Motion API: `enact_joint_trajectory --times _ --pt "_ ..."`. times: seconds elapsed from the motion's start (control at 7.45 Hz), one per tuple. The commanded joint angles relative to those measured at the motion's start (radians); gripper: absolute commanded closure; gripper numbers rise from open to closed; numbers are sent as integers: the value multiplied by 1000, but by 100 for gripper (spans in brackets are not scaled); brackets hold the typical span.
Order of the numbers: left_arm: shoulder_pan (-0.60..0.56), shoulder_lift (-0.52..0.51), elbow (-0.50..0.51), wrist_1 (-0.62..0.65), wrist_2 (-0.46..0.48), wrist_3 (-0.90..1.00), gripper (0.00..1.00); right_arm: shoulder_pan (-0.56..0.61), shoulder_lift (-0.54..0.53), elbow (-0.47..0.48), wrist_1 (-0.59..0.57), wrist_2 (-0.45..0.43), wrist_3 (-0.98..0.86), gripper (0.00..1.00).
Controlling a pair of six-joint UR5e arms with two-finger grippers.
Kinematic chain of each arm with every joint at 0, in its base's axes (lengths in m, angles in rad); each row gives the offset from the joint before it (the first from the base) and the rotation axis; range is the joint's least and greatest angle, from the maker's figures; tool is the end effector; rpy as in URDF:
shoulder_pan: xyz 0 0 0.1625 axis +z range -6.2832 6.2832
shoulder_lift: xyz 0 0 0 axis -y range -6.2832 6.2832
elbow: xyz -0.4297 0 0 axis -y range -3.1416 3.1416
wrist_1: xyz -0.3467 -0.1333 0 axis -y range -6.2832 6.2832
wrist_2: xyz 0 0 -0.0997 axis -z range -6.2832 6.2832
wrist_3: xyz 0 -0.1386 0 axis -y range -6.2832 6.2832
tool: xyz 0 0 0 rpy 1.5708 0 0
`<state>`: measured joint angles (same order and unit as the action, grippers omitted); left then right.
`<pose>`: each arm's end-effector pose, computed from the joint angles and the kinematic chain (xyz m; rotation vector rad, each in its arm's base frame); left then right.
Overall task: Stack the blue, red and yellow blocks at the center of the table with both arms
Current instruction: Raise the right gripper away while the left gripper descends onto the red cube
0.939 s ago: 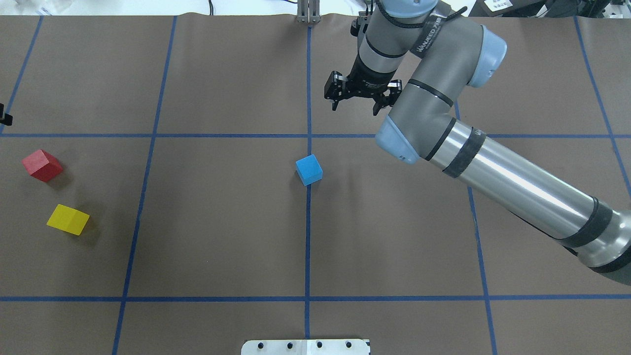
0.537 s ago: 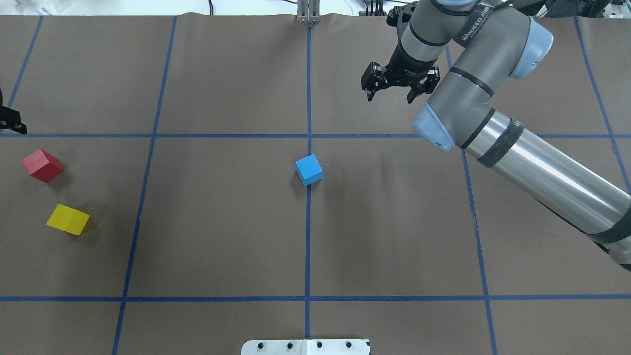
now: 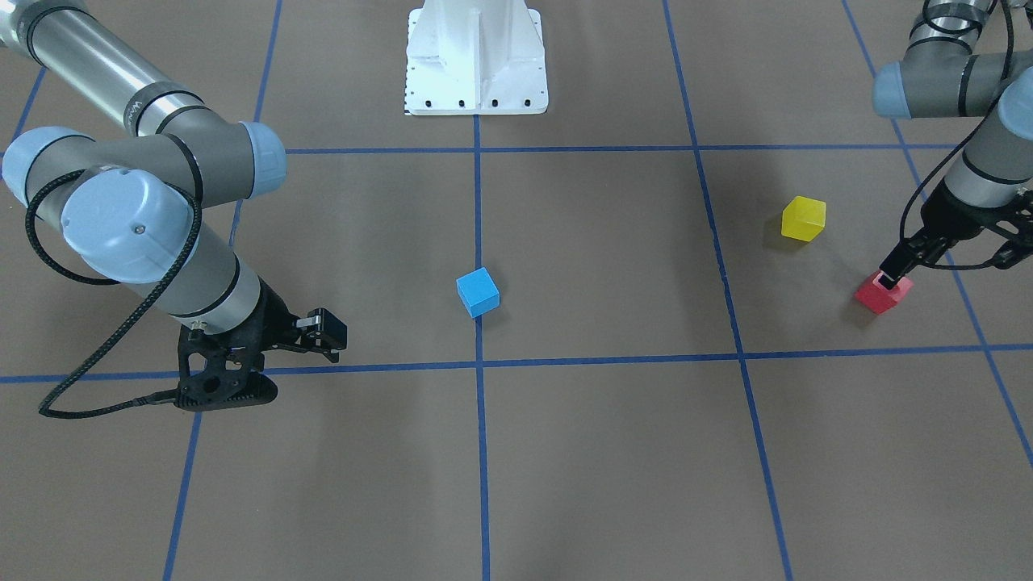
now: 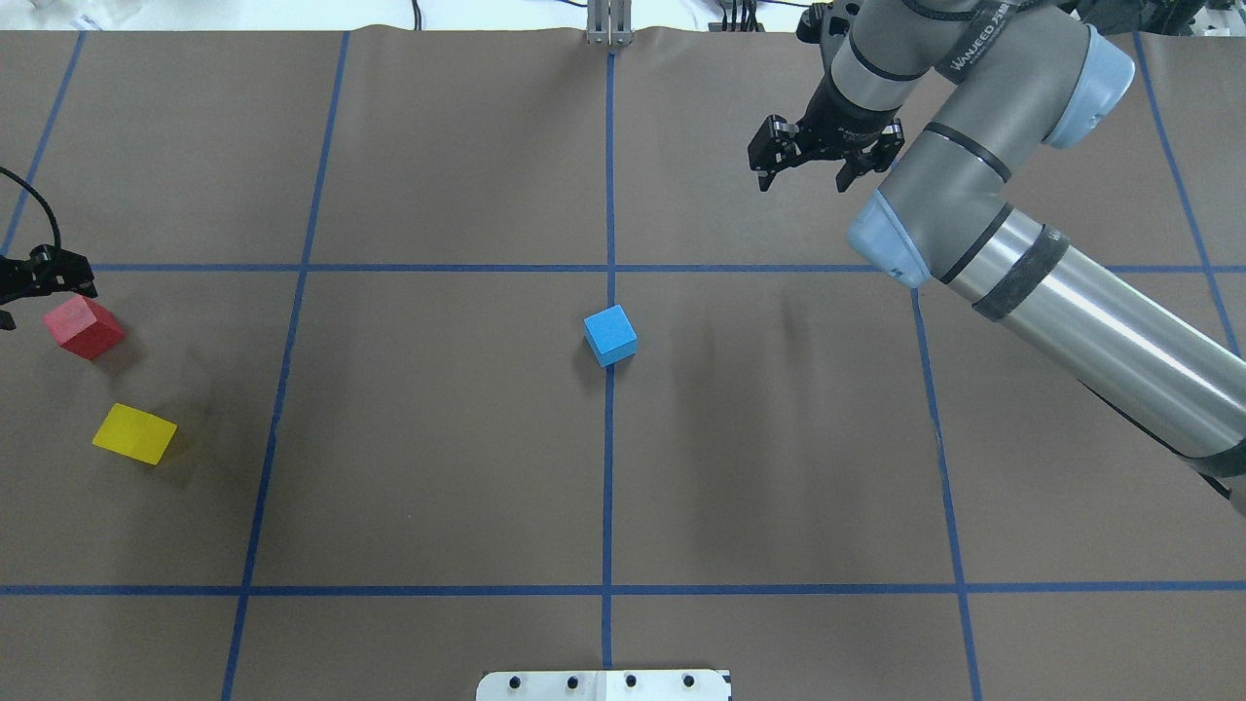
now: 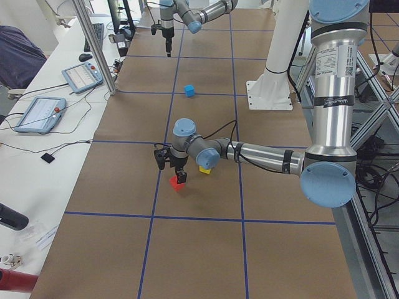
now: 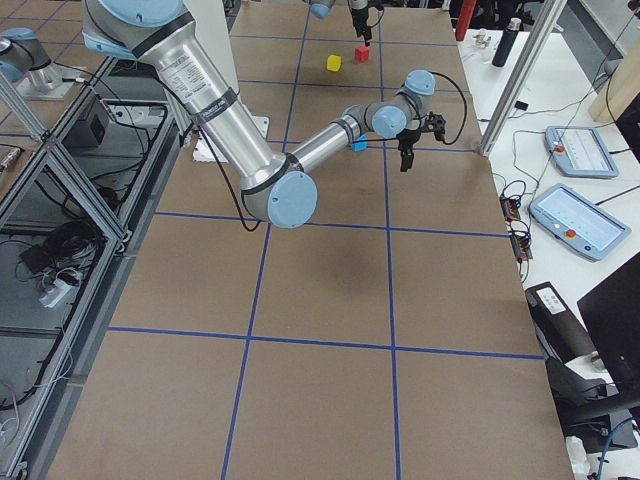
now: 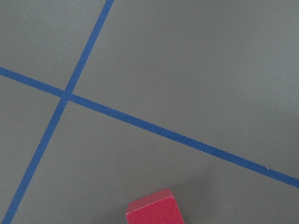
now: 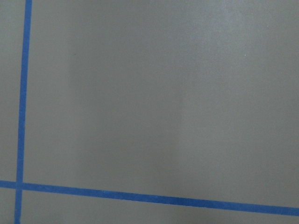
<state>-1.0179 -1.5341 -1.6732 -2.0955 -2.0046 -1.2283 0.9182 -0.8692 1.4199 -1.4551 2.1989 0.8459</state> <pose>0.1898 -0.4505 0.6181 0.0385 0.7245 -0.5180 -0.3963 -0.6039 0.3358 0.0598 -0.8795 -0.0286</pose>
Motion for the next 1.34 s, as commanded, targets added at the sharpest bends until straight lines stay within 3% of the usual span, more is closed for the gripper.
enact_joint_trajectory --times 0.0,0.54,0.67,0.81,0.94,1.07,1.21 --pt "30 5 33 -32 27 -28 1 2 -5 -1 4 -1 -1 1" --pt "39 -4 101 -90 26 -31 1 8 -7 1 6 -1 -1 1" --pt "44 -9 108 -90 26 -33 5 10 -7 1 4 -1 -1 1" --pt "45 -11 109 -90 26 -33 30 10 -8 1 4 -1 -1 1" --pt "45 -14 107 -90 26 -31 75 16 -16 7 4 2 -1 1" --pt "45 -17 96 -92 18 -20 100 25 -45 42 1 8 -2 1" --pt "44 -21 55 -86 12 -19 100 51 -59 57 -2 36 -2 1"
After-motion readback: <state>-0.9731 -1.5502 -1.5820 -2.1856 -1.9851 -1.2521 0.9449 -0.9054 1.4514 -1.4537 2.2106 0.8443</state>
